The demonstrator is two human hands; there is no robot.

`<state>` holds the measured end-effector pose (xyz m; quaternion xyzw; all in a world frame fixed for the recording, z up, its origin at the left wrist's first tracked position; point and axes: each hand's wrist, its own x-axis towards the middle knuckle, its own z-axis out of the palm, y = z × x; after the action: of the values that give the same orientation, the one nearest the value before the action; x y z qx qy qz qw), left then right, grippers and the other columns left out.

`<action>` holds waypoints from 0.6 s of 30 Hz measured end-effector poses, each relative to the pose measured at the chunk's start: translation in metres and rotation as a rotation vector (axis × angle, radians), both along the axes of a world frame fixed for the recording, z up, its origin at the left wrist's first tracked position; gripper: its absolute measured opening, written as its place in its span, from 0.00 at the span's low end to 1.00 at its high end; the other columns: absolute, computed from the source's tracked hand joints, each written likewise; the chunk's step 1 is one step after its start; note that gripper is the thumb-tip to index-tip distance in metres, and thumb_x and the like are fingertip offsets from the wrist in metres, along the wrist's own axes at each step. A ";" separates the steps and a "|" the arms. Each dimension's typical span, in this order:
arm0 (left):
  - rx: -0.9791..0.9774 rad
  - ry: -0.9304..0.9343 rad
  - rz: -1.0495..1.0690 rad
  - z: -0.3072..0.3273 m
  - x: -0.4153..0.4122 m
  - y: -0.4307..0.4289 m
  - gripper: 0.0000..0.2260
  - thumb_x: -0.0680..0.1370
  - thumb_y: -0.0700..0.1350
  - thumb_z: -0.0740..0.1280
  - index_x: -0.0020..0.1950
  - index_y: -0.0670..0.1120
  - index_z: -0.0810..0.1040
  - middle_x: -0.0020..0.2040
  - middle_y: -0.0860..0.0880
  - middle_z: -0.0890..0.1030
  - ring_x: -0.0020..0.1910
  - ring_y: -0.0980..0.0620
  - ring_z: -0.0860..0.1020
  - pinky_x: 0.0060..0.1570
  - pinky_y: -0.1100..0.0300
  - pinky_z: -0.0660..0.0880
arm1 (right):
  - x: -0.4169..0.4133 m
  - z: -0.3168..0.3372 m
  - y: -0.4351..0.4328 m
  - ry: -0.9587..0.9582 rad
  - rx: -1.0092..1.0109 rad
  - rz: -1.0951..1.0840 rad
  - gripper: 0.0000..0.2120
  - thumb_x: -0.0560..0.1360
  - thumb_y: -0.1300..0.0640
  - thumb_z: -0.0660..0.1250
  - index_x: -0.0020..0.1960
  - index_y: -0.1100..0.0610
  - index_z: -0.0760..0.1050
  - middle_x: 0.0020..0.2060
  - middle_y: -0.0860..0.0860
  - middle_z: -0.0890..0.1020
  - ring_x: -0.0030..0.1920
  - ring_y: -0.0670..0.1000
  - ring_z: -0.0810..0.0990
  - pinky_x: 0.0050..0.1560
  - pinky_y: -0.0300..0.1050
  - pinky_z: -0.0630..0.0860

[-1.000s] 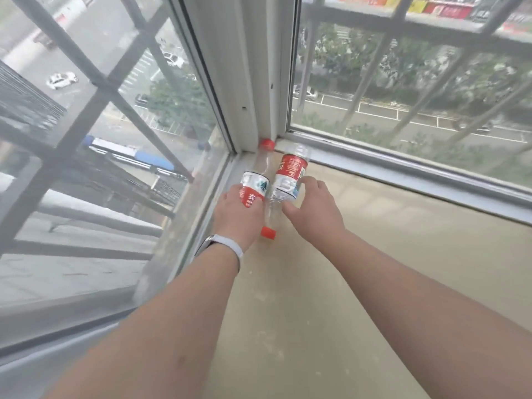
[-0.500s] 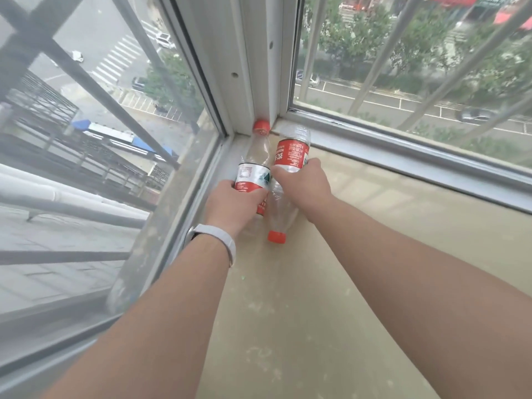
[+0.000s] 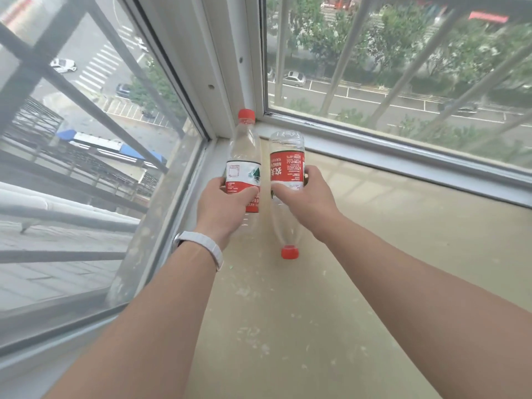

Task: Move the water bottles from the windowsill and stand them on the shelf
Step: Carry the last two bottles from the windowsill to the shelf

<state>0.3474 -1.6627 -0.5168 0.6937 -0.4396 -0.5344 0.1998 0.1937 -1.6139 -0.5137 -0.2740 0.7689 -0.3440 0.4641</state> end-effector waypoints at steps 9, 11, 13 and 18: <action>-0.106 0.112 -0.061 0.103 -0.004 0.051 0.23 0.71 0.47 0.78 0.64 0.50 0.77 0.50 0.55 0.85 0.43 0.61 0.84 0.44 0.61 0.80 | -0.019 0.100 0.058 -0.110 -0.154 -0.087 0.23 0.68 0.48 0.77 0.59 0.46 0.72 0.45 0.41 0.82 0.43 0.40 0.82 0.44 0.38 0.75; -0.132 0.118 -0.101 0.129 -0.004 0.065 0.22 0.71 0.47 0.79 0.63 0.50 0.77 0.50 0.55 0.85 0.44 0.59 0.84 0.45 0.61 0.79 | -0.023 0.129 0.071 -0.114 -0.193 -0.096 0.21 0.68 0.50 0.78 0.57 0.45 0.73 0.45 0.42 0.82 0.44 0.42 0.82 0.45 0.39 0.76; -0.159 0.132 -0.117 0.155 -0.003 0.079 0.23 0.70 0.47 0.79 0.63 0.49 0.78 0.50 0.55 0.85 0.45 0.59 0.84 0.46 0.60 0.79 | -0.025 0.157 0.086 -0.110 -0.226 -0.096 0.21 0.68 0.50 0.78 0.58 0.45 0.72 0.47 0.43 0.82 0.45 0.43 0.82 0.46 0.40 0.76; -0.249 0.183 -0.180 0.227 0.000 0.117 0.21 0.70 0.43 0.79 0.62 0.48 0.79 0.50 0.54 0.85 0.46 0.59 0.84 0.49 0.59 0.81 | -0.028 0.229 0.135 -0.081 -0.296 -0.106 0.25 0.68 0.49 0.78 0.61 0.46 0.71 0.49 0.44 0.82 0.46 0.43 0.83 0.46 0.42 0.78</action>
<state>0.3473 -1.5458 -0.2902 0.5699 -0.5428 -0.5525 0.2746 0.1662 -1.4789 -0.2847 -0.2845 0.7038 -0.4884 0.4303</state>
